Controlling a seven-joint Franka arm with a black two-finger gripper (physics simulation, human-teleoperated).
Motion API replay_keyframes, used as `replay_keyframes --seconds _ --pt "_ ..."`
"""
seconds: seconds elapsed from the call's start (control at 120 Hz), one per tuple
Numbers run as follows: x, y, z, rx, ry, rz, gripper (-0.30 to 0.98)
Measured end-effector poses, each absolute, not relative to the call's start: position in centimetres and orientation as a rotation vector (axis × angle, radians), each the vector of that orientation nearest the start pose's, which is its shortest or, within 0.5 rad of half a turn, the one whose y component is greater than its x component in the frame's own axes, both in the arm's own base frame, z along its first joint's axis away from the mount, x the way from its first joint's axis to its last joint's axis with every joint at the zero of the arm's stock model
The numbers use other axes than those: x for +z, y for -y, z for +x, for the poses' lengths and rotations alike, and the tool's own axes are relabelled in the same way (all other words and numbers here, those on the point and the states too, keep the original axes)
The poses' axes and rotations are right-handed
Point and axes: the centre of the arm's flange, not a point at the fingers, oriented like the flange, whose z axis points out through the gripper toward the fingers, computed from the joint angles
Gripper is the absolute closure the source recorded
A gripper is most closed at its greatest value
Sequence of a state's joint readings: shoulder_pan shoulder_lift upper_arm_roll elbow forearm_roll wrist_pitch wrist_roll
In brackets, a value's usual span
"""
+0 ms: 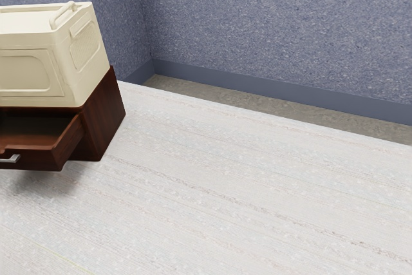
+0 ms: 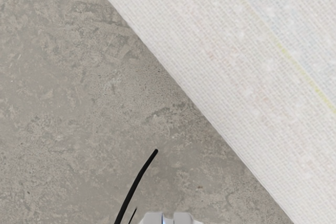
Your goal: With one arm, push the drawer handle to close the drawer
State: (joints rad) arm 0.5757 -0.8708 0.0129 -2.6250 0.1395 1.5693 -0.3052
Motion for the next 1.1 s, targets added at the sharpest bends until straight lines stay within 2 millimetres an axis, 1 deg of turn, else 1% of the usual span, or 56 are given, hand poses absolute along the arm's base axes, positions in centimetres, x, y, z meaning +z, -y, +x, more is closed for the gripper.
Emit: replay_keyframes --seconds 0.05,0.133,0.192,0.25,0.4,0.467,0.533,0.667,0.758,0.892,1.025,1.1 --pt "48.3 -16.7 21.7 0.276 1.270 -2.744 0.77" --pt "45.6 -17.4 22.1 0.233 1.229 -2.765 0.78" --pt "43.5 -18.1 23.4 0.226 1.176 -2.790 0.78" --pt "42.0 -18.8 24.7 0.201 1.122 -2.815 0.78" --pt "39.2 -20.5 28.1 0.102 0.966 -2.875 0.78" --pt "38.8 -21.3 29.6 0.052 0.897 -2.894 0.78" --pt "39.1 -21.9 30.5 -0.004 0.842 -2.902 0.78" --pt "39.7 -23.5 31.6 -0.081 0.776 -2.911 0.78" --pt "39.6 -24.4 32.5 -0.092 0.725 -2.924 0.79" --pt "39.6 -25.4 32.9 -0.106 0.671 -2.933 0.79" --pt "39.4 -27.2 33.6 -0.103 0.653 -2.947 0.79" --pt "39.6 -28.3 33.9 -0.114 0.653 -2.954 0.79"
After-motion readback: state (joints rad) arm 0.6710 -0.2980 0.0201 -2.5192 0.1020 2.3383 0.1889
